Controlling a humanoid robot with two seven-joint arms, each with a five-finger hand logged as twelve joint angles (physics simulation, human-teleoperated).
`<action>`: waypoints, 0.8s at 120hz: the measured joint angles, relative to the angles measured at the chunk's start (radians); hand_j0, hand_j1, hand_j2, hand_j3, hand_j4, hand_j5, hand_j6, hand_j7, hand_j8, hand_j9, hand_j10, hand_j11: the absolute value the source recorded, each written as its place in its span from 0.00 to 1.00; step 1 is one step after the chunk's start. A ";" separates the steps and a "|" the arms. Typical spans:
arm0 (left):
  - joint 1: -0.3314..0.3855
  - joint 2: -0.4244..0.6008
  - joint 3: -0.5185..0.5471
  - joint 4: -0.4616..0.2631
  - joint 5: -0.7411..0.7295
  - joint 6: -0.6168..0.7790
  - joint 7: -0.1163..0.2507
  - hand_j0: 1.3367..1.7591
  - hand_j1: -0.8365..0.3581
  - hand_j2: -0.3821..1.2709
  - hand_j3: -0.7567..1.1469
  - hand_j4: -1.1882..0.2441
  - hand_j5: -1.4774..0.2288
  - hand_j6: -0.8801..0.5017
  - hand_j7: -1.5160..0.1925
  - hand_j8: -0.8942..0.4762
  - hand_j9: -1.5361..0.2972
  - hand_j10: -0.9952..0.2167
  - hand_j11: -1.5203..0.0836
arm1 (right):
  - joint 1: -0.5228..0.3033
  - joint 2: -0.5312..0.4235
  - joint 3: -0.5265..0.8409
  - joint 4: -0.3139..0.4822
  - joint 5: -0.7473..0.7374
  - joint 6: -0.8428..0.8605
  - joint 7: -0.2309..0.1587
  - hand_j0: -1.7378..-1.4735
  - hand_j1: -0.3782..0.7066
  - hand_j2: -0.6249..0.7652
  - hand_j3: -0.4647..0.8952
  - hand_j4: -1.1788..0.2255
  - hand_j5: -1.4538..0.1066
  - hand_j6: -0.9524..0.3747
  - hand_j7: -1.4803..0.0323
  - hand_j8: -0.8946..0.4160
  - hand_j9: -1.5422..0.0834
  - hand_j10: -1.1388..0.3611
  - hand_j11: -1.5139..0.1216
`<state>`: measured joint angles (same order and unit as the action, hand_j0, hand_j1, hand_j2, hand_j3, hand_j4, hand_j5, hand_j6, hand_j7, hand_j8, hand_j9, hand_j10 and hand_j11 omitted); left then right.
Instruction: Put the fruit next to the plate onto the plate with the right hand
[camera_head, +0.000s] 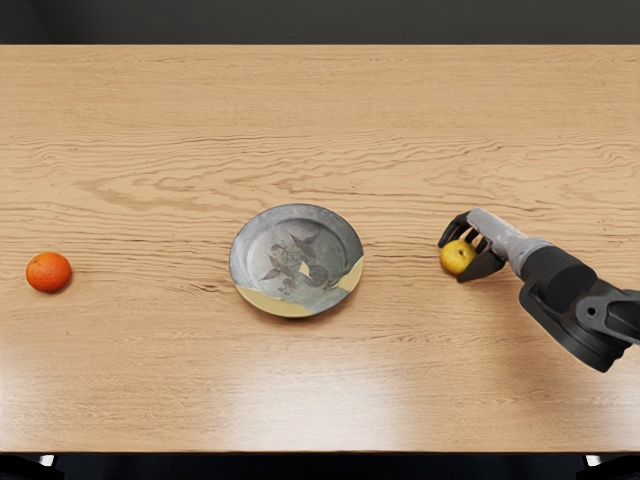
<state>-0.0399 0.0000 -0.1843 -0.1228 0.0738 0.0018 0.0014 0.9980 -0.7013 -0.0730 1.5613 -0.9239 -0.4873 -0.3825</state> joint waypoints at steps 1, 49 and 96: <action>0.000 0.000 0.000 0.000 0.000 0.000 0.000 0.76 0.97 0.23 0.40 0.82 0.85 0.62 0.87 0.64 0.82 0.80 0.93 | 0.000 0.000 0.000 0.000 0.001 0.001 0.000 0.32 0.59 0.58 0.34 0.37 0.39 0.37 0.42 0.33 0.42 0.33 0.41; 0.000 0.000 0.000 0.000 0.000 0.000 0.000 0.76 0.97 0.23 0.40 0.82 0.85 0.62 0.87 0.64 0.82 0.80 0.93 | 0.002 -0.006 0.164 0.002 0.084 0.249 -0.001 0.32 0.56 0.65 0.34 0.34 0.34 0.35 0.37 0.30 0.37 0.30 0.35; 0.000 0.000 0.000 0.000 0.000 0.000 0.000 0.76 0.97 0.23 0.40 0.81 0.85 0.62 0.87 0.64 0.82 0.80 0.93 | 0.016 0.057 0.338 0.008 0.189 0.507 -0.003 0.30 0.62 0.77 0.34 0.34 0.32 0.34 0.37 0.30 0.36 0.30 0.34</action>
<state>-0.0399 0.0000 -0.1841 -0.1227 0.0737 0.0020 0.0015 1.0142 -0.6441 0.2654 1.5690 -0.7349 0.0201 -0.3854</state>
